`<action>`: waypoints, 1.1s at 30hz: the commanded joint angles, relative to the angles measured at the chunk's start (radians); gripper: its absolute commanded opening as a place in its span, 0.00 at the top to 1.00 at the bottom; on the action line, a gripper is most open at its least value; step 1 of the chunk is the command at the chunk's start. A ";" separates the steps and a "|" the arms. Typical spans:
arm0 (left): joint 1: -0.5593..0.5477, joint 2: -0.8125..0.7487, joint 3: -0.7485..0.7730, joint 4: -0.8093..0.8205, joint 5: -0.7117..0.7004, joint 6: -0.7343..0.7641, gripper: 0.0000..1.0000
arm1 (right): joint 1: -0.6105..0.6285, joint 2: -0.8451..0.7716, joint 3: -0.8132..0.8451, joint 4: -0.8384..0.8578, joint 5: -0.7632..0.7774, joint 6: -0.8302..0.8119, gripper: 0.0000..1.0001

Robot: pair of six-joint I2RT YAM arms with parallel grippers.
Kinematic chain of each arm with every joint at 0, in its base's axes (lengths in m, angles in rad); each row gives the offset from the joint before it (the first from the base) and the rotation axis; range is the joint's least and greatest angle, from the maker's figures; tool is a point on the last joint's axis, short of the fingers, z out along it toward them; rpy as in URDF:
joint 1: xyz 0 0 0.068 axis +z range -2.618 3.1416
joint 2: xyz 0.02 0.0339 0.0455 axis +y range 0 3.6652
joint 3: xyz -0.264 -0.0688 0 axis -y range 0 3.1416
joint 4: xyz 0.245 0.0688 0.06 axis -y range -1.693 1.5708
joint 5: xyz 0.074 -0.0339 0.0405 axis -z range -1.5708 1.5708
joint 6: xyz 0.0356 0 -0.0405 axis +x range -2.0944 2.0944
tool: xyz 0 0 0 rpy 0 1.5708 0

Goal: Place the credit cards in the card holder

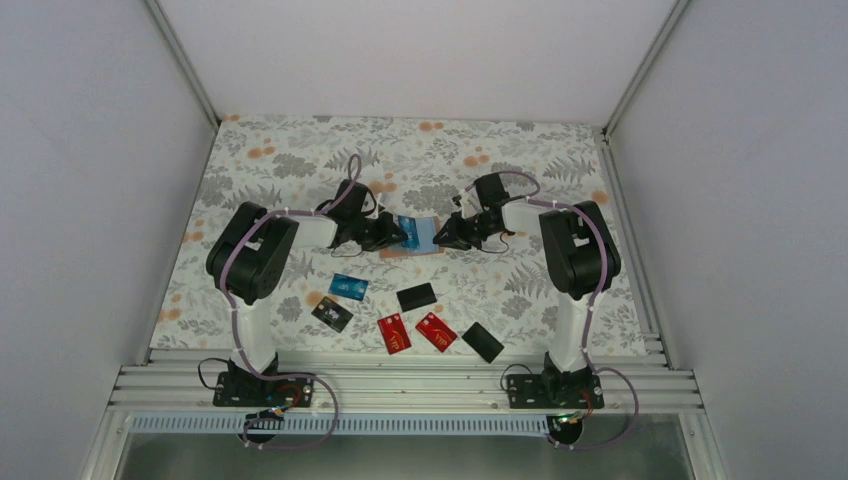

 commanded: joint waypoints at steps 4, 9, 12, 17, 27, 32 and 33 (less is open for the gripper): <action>-0.014 0.048 0.036 -0.057 -0.004 -0.007 0.98 | -0.002 -0.013 -0.011 0.008 -0.025 0.004 0.80; -0.020 0.061 0.042 -0.063 -0.006 -0.012 0.98 | -0.002 -0.010 -0.008 0.008 -0.025 0.002 0.80; -0.022 0.064 0.043 -0.064 -0.006 -0.014 0.97 | -0.001 -0.008 -0.008 0.007 -0.027 0.002 0.80; -0.027 0.063 0.045 -0.078 -0.005 -0.010 0.98 | -0.002 -0.005 -0.004 0.005 -0.026 0.001 0.80; -0.033 0.066 0.045 -0.093 -0.007 -0.010 0.97 | -0.002 0.005 0.001 0.005 -0.026 -0.001 0.80; -0.039 0.073 0.056 -0.096 -0.007 -0.012 0.98 | -0.002 0.005 0.005 0.004 -0.027 -0.002 0.80; -0.041 0.076 0.058 -0.096 -0.007 -0.013 0.98 | -0.001 0.006 0.006 0.003 -0.028 -0.002 0.80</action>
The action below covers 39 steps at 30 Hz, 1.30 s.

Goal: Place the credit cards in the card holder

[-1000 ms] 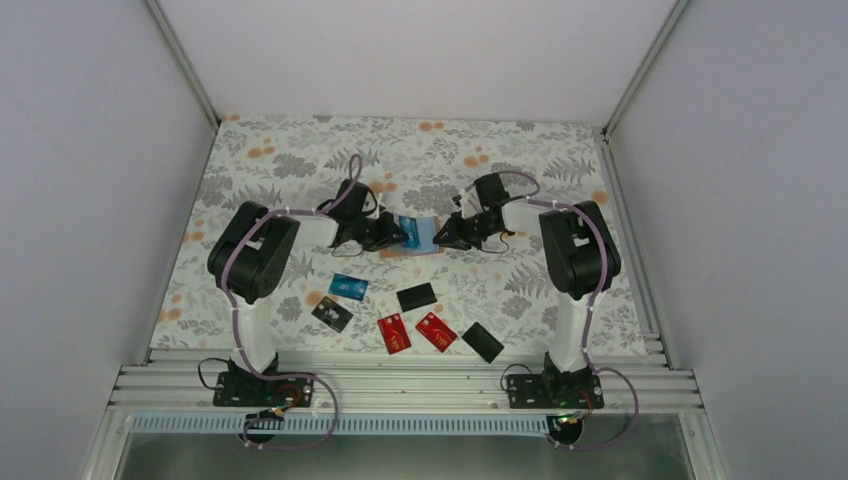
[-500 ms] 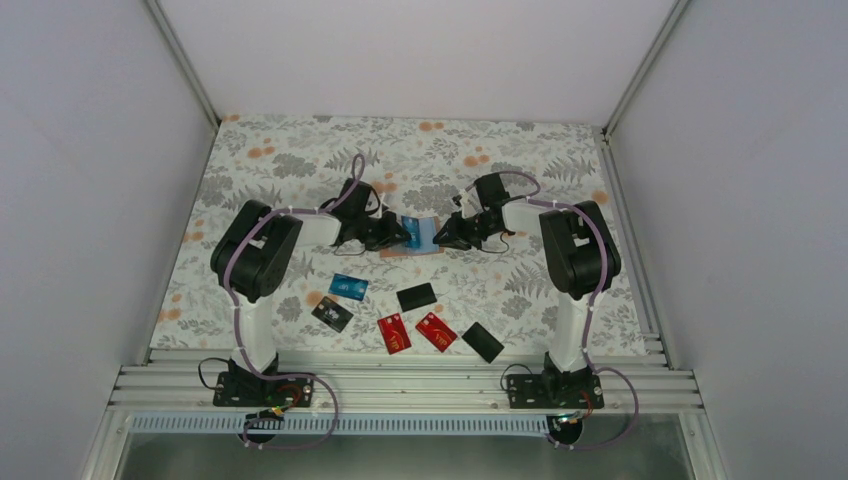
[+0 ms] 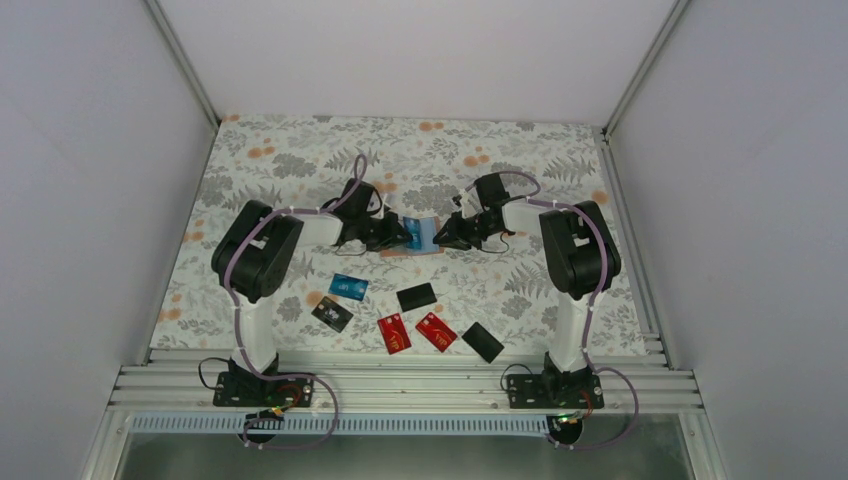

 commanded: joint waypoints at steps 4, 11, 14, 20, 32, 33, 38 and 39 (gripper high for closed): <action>-0.026 0.054 0.024 -0.058 -0.016 -0.002 0.98 | -0.001 0.005 0.005 0.002 -0.019 -0.004 0.80; -0.032 0.070 0.043 -0.065 -0.016 -0.003 0.98 | -0.001 0.004 0.006 0.002 -0.019 -0.004 0.81; -0.035 0.079 0.049 -0.067 -0.015 -0.003 0.98 | -0.001 0.003 0.005 0.002 -0.021 -0.005 0.81; -0.041 0.094 0.066 -0.065 -0.014 0.000 0.98 | -0.001 0.004 0.007 0.002 -0.023 -0.006 0.81; -0.045 0.123 0.089 -0.113 -0.018 0.052 0.98 | -0.004 0.022 0.076 -0.072 0.009 -0.063 0.79; -0.045 0.123 0.089 -0.118 -0.018 0.056 0.98 | -0.006 0.023 0.087 -0.082 0.018 -0.069 0.79; -0.045 0.123 0.095 -0.140 -0.024 0.077 0.98 | -0.018 0.017 0.155 -0.130 0.071 -0.087 0.75; -0.045 0.123 0.098 -0.147 -0.025 0.082 0.98 | -0.020 0.019 0.166 -0.138 0.089 -0.087 0.75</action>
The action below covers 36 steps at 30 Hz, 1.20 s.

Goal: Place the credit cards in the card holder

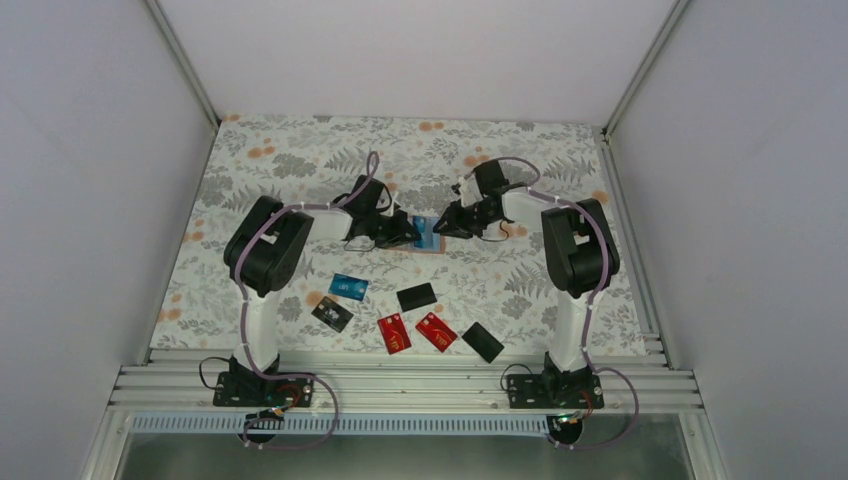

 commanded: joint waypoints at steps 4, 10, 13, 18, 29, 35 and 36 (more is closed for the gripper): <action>-0.015 0.048 0.011 -0.130 -0.047 0.055 0.98 | -0.023 0.027 0.104 -0.046 0.105 -0.028 0.75; -0.016 0.053 0.019 -0.148 -0.047 0.068 0.98 | -0.030 0.075 0.136 -0.045 0.174 -0.011 0.80; -0.015 0.060 0.024 -0.152 -0.045 0.074 0.98 | -0.029 0.111 0.149 -0.043 0.174 -0.011 0.85; -0.013 0.071 0.036 -0.184 -0.048 0.098 0.98 | -0.030 0.165 0.162 -0.044 0.172 -0.013 0.89; -0.001 0.083 0.036 -0.195 -0.023 0.123 0.98 | -0.028 0.190 0.180 -0.040 0.140 -0.015 0.92; -0.002 0.104 0.054 -0.178 -0.017 0.082 0.98 | -0.028 0.168 0.141 -0.025 0.136 -0.014 0.92; -0.005 0.105 0.056 -0.169 -0.016 0.074 0.98 | -0.028 0.167 0.136 -0.022 0.137 -0.013 0.92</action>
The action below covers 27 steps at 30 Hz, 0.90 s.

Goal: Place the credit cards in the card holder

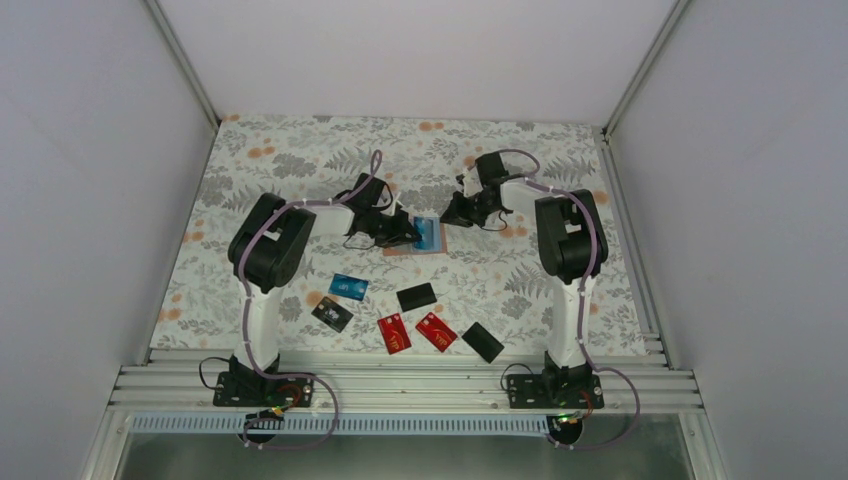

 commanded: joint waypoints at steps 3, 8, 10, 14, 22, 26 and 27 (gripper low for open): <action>-0.017 0.073 -0.003 -0.068 -0.051 -0.028 0.98 | 0.004 0.022 -0.051 0.007 0.025 -0.002 0.92; -0.023 0.075 -0.003 -0.065 -0.053 -0.048 0.98 | 0.004 0.021 -0.051 0.009 0.020 -0.002 0.92; -0.024 0.071 -0.014 -0.053 -0.053 -0.073 0.98 | 0.005 0.018 -0.053 0.009 0.019 0.000 0.92; -0.027 0.060 -0.047 -0.013 -0.055 -0.130 0.98 | 0.005 0.008 -0.066 0.013 0.015 0.002 0.92; -0.045 0.043 -0.056 0.009 -0.076 -0.194 0.97 | 0.005 -0.025 -0.110 0.033 0.010 0.010 0.93; -0.051 0.035 -0.058 0.008 -0.089 -0.219 0.88 | 0.004 -0.042 -0.132 0.045 0.009 0.017 0.93; -0.054 0.031 -0.058 0.003 -0.093 -0.223 0.85 | 0.004 -0.045 -0.138 0.047 0.010 0.018 0.93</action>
